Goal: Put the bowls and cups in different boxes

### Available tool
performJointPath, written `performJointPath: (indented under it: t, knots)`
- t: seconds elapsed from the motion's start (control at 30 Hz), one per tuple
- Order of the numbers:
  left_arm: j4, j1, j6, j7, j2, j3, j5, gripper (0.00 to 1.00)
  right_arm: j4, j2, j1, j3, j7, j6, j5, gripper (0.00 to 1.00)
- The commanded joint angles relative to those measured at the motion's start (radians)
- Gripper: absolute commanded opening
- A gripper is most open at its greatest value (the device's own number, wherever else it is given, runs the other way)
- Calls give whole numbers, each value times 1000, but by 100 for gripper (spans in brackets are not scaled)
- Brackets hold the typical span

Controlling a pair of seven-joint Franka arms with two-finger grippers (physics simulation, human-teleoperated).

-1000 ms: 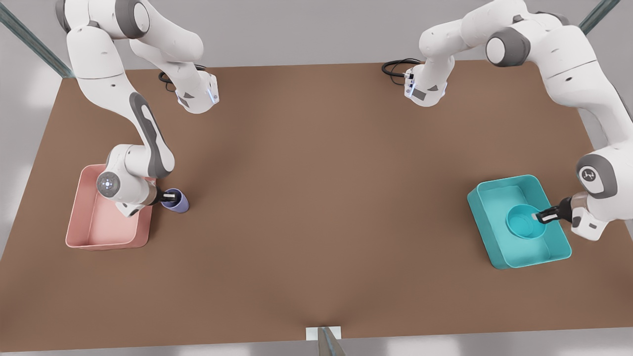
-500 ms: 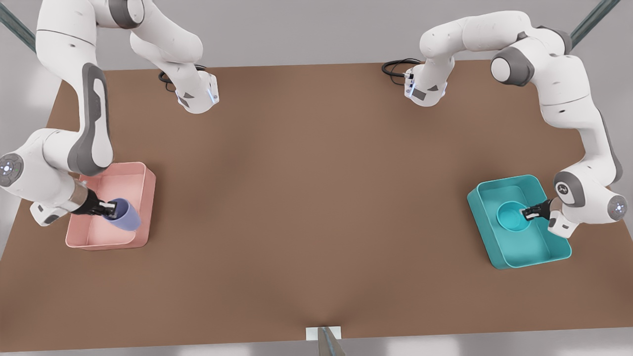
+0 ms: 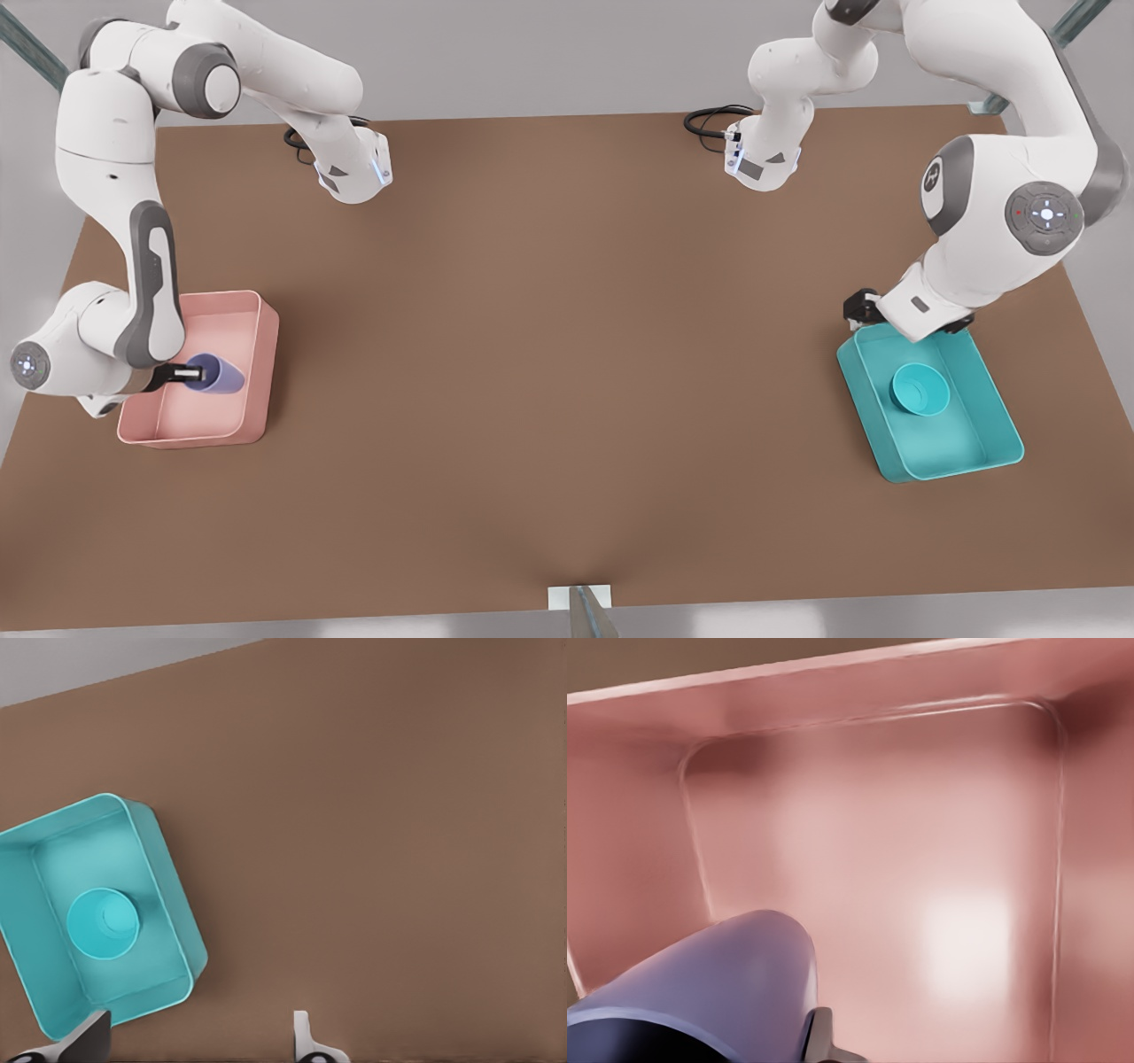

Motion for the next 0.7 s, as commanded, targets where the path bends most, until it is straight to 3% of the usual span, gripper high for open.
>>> performJointPath:
  t: [0.0, 0.23, 0.27, 0.33, 0.67]
  knots:
    - [6, -2, -115, -67, 0, -1, -3, 100, -2, 17, -2, 0, -140, 112, -4, 21]
    - [6, -2, -153, -70, -3, -22, -17, 100, -8, 61, -7, 0, -140, 160, -4, 21]
    - [6, -2, -150, -69, 0, -22, -15, 100, -11, 64, -7, 1, -139, 158, 2, 34]
    - [6, 1, -150, -66, -1, -22, -15, 100, -19, 69, -7, 3, -139, 154, 7, 100]
    - [6, -3, -151, -67, -1, -22, -15, 100, -14, 21, -8, 6, -183, 66, 22, 100]
